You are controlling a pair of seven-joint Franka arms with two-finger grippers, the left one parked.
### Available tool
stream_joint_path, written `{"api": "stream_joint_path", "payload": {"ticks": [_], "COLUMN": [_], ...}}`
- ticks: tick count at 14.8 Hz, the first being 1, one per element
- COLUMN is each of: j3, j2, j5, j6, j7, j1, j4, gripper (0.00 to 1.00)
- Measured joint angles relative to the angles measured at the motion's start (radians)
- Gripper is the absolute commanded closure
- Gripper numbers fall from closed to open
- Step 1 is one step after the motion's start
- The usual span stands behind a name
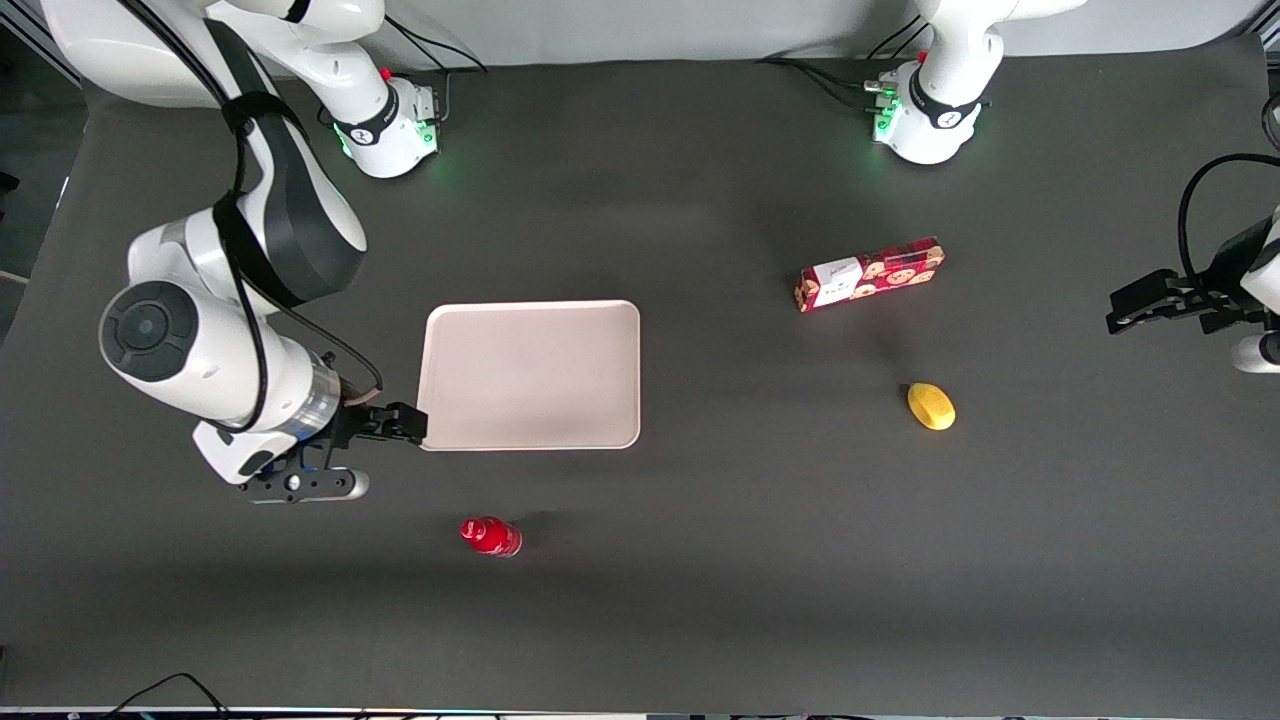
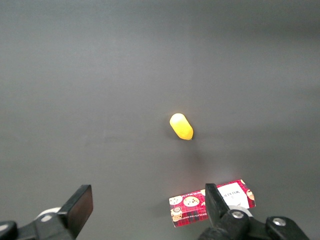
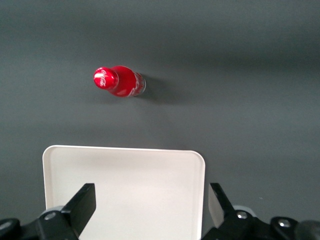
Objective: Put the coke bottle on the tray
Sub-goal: 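Lower the open right gripper over the red Coca-Cola bottle beside the tray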
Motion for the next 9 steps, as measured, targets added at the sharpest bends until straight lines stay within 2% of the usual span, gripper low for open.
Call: {"api": "stream_joint_path", "payload": {"ticks": [2,5,9], "j3": [0.004,0.014,0.025], "j2": [0.025,0.071,0.142], "j5": [-0.008,-0.061,-0.073], "j6": [0.044,0.119,0.185], "j7": [0.0,0.018,0.09], "j1": [0.001,0.018,0.035], "j4": [0.001,0.01,0.052], "gripper": [0.0,0.0,0.0]}}
